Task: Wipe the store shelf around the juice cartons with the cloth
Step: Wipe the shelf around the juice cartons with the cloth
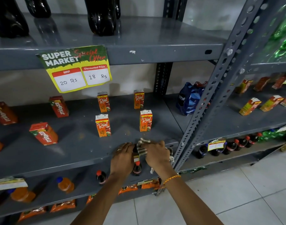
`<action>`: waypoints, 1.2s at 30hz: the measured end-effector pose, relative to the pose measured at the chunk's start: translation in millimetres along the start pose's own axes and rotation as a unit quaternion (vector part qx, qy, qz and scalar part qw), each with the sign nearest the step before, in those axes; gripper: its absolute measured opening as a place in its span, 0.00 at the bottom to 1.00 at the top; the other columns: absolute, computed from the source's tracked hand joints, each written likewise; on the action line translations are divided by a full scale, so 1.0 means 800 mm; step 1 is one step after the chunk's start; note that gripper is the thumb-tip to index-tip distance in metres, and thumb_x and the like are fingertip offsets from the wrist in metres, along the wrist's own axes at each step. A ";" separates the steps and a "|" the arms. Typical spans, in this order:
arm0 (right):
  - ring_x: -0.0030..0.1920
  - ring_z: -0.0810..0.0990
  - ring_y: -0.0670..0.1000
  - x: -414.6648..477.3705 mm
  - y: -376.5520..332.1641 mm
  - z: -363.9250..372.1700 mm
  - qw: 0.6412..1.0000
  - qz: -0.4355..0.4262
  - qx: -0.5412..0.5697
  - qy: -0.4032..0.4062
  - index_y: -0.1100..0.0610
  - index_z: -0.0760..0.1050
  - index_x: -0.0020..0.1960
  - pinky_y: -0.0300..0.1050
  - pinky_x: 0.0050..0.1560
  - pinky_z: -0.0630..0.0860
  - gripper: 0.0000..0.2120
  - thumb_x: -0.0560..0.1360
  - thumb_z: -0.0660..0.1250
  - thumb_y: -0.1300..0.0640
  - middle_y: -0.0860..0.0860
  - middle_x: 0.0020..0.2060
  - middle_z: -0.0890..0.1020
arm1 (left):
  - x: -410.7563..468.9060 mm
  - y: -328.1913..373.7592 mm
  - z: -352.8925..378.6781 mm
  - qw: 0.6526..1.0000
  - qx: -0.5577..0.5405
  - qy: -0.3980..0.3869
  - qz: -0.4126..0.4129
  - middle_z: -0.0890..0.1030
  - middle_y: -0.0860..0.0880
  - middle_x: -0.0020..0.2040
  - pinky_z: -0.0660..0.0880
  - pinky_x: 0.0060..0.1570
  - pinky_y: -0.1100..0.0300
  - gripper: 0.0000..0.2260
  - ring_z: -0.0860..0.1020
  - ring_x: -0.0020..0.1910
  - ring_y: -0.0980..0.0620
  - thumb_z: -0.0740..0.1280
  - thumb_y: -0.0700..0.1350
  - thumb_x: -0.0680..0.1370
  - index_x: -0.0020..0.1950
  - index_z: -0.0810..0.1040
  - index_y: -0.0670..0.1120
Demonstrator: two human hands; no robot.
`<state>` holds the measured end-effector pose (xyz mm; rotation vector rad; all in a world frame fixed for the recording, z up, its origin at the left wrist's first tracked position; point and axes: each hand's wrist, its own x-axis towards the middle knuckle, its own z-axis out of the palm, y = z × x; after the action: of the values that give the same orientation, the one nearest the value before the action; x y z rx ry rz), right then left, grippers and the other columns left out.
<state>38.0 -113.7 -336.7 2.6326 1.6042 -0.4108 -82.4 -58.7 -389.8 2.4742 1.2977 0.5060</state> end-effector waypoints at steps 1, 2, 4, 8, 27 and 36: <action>0.66 0.67 0.60 -0.004 0.000 -0.002 1.000 -0.013 0.017 0.002 0.44 0.71 0.69 0.55 0.56 0.76 0.24 0.76 0.63 0.61 0.51 0.65 0.76 | -0.001 -0.004 -0.002 1.000 0.001 0.003 -0.006 0.78 0.41 0.62 0.73 0.61 0.49 0.22 0.74 0.63 0.43 0.68 0.32 0.69 0.63 0.74 0.41; 0.65 0.68 0.60 -0.006 -0.002 -0.006 0.999 -0.026 0.030 0.013 0.42 0.71 0.69 0.56 0.56 0.76 0.25 0.76 0.63 0.62 0.50 0.64 0.76 | -0.001 -0.008 -0.005 1.000 0.001 0.006 -0.012 0.79 0.41 0.60 0.74 0.60 0.49 0.22 0.75 0.61 0.43 0.69 0.32 0.69 0.63 0.74 0.41; 0.64 0.69 0.59 -0.005 -0.010 -0.015 0.997 -0.046 0.042 0.047 0.41 0.70 0.69 0.55 0.54 0.76 0.26 0.76 0.63 0.62 0.49 0.64 0.76 | -0.002 -0.012 -0.011 1.000 0.005 0.010 -0.021 0.81 0.42 0.56 0.77 0.52 0.50 0.19 0.78 0.56 0.43 0.69 0.33 0.69 0.59 0.76 0.42; 0.64 0.70 0.58 0.013 -0.028 -0.032 0.994 -0.074 0.038 0.075 0.41 0.71 0.69 0.56 0.56 0.75 0.26 0.75 0.64 0.61 0.49 0.65 0.76 | -0.007 -0.016 -0.018 1.000 0.000 0.024 -0.015 0.82 0.43 0.51 0.79 0.45 0.51 0.16 0.80 0.49 0.43 0.65 0.31 0.70 0.56 0.78 0.43; 0.69 0.70 0.58 0.020 -0.006 -0.025 0.981 -0.162 0.036 -0.100 0.37 0.68 0.68 0.56 0.65 0.72 0.19 0.79 0.59 0.50 0.46 0.70 0.73 | -0.016 -0.026 -0.013 0.999 -0.015 0.031 -0.020 0.79 0.39 0.60 0.69 0.65 0.49 0.22 0.75 0.61 0.41 0.69 0.30 0.68 0.62 0.75 0.38; 0.60 0.80 0.51 0.019 -0.080 -0.054 0.941 -0.091 0.321 0.053 0.45 0.73 0.67 0.40 0.52 0.75 0.18 0.79 0.60 0.56 0.48 0.59 0.83 | -0.026 -0.059 -0.027 0.996 0.027 0.072 -0.044 0.82 0.39 0.55 0.73 0.59 0.45 0.15 0.79 0.56 0.41 0.71 0.34 0.70 0.56 0.79 0.38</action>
<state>-2.6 -63.3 -292.1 2.9854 2.0395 -0.9678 -137.1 -47.7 -393.6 2.4487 1.4864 0.6448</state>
